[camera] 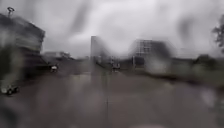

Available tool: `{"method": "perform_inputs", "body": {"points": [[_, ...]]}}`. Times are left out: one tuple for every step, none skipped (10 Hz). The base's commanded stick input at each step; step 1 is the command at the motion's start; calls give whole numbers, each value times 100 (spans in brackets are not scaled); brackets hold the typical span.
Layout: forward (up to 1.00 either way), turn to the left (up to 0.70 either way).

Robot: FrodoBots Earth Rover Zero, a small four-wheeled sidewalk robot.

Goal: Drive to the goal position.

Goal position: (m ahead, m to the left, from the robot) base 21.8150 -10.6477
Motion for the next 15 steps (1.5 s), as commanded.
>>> {"method": "perform_inputs", "body": {"points": [[85, 0], [85, 0], [85, 0], [85, 0], [85, 0], [85, 0], [85, 0], [92, 0], [100, 0], [100, 0], [100, 0], [100, 0], [100, 0], [100, 0], [100, 0]]}}
